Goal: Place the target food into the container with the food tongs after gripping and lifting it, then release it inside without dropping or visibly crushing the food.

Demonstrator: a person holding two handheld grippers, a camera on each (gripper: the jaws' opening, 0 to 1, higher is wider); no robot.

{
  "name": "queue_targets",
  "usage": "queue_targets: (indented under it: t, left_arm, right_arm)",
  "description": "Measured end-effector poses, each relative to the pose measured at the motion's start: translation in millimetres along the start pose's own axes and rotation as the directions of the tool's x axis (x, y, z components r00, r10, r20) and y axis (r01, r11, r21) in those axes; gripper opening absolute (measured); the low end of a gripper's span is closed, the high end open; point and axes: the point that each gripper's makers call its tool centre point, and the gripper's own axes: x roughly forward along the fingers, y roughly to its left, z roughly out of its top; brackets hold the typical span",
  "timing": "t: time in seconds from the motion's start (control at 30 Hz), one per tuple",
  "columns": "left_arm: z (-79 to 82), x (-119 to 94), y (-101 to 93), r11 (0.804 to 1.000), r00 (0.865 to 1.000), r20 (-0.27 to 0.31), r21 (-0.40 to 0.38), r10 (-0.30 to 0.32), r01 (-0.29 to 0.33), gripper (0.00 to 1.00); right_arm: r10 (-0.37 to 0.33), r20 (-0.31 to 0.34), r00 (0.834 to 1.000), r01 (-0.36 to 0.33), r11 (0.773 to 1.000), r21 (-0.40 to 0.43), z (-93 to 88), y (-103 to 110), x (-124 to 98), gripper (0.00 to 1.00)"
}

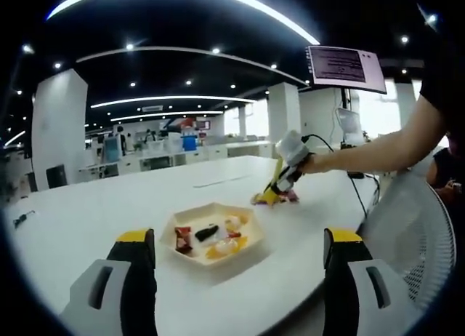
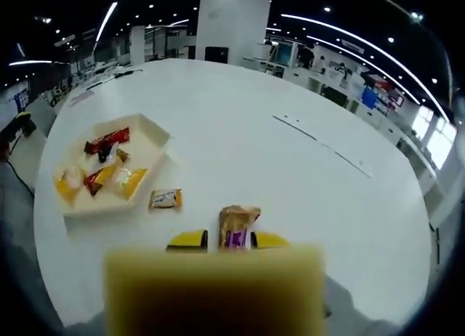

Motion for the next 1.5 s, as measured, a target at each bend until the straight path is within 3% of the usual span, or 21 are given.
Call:
queue_targets:
  t: [0.4,0.67,1.07,1.5]
  left_arm:
    - [-10.6,1,-2.8,1.000,0.998,-0.062,-0.014,-0.017,0.016,0.92]
    - [-14.5,0,-2.5,1.000,0.996,-0.085,-0.017,-0.017,0.015,0.94]
    - [-19.6,0,-4.0,1.000,0.993,-0.116,-0.015,-0.028,0.026,0.97]
    - [-17.4,1,-5.5,0.999,0.994,-0.103,-0.014,-0.039,0.038,0.96]
  right_arm:
    - [-0.008,0.062,0.998,0.009,1.000,-0.017,51.5,14,-45,0.22]
    - [-0.005,0.095,0.995,0.008,1.000,-0.030,75.7,26,-67,0.22]
    - [0.000,0.116,0.993,0.003,0.999,-0.032,90.7,36,-87,0.22]
    - [-0.019,0.126,0.992,0.024,0.999,-0.033,94.8,32,-99,0.22]
